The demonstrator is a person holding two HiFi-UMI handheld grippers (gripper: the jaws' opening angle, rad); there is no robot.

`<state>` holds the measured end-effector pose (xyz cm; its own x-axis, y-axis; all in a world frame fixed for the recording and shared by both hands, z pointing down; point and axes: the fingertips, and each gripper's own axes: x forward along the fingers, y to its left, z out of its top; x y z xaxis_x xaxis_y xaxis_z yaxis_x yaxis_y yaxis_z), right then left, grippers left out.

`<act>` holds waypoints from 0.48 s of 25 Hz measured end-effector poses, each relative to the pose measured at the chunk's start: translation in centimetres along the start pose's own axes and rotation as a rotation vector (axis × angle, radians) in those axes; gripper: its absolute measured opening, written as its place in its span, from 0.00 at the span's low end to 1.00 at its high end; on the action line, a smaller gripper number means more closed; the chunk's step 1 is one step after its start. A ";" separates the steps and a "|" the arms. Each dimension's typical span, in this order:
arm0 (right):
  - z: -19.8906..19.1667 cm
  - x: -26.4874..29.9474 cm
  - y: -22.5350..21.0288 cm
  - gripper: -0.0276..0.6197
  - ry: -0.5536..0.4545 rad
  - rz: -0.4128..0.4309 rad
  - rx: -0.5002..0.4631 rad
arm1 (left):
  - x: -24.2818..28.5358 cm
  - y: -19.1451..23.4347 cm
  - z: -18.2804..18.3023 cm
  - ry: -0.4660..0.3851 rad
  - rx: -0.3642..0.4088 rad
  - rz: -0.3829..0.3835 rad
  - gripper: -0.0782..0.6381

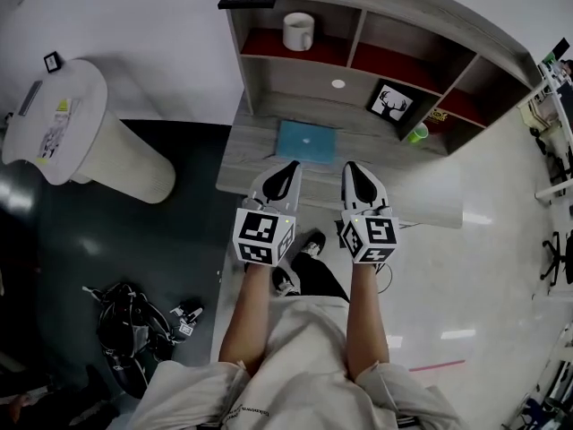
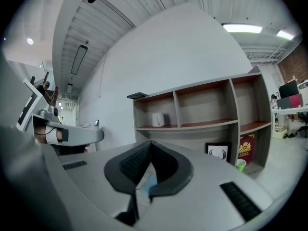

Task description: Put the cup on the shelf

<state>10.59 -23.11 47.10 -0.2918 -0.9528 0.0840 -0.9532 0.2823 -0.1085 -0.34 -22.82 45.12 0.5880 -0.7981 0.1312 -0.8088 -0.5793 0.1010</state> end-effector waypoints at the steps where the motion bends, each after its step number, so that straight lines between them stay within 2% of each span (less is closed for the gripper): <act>1: -0.3 -0.6 -0.2 0.07 0.002 -0.007 0.002 | -0.2 -0.5 -0.4 0.005 -0.002 -0.004 0.12; 6: -0.7 -2.7 -1.1 0.07 0.008 -0.020 0.011 | -0.9 -2.1 -1.2 0.016 0.001 -0.010 0.12; 12: 0.7 -4.2 -2.2 0.07 0.000 0.006 0.036 | -1.2 -3.9 -0.3 0.024 0.014 0.009 0.12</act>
<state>13.99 -19.80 46.29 -0.2978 -0.9510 0.0833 -0.9478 0.2842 -0.1446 2.14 -19.58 44.89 0.5807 -0.7990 0.1559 -0.8138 -0.5748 0.0855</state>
